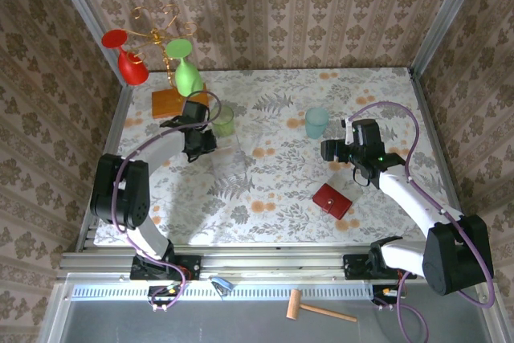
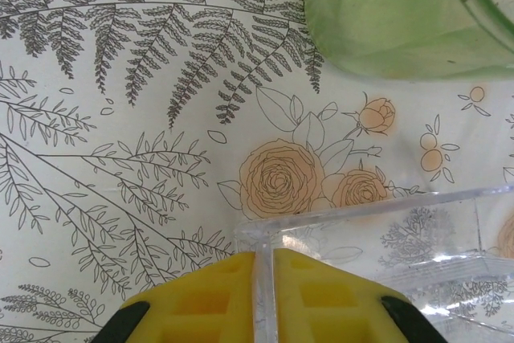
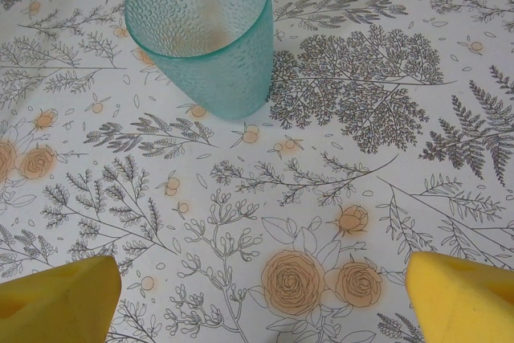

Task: Take the credit cards out of the card holder

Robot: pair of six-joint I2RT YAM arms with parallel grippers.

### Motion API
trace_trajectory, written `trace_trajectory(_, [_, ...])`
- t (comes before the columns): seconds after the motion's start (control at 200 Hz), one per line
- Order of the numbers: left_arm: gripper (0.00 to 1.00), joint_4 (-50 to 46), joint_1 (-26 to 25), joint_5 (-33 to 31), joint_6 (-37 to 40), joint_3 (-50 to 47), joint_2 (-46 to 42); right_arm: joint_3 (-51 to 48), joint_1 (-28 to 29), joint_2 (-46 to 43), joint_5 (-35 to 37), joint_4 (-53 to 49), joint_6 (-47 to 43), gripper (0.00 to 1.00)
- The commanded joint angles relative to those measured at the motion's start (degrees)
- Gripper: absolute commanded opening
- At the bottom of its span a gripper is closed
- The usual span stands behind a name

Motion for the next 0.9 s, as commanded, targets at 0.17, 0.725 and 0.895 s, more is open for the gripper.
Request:
trace_trajectory(0.17, [0.07, -2.22, -0.62, 0.35, 0.73, 2.05, 1.21, 0.9, 0.66, -1.42, 1.49, -1.99, 0.16, 0.93])
trace_trajectory(0.725, [0.04, -8.07, -9.48, -3.36, 0.7, 11.46, 3.56, -0.36, 0.91, -4.18, 2.61, -2.97, -0.05, 0.93])
trace_trajectory(0.895, [0.04, -9.69, -13.14, -4.25, 0.13, 18.52, 8.84, -0.89, 0.84, -5.18, 3.28, -3.06, 0.04, 0.93])
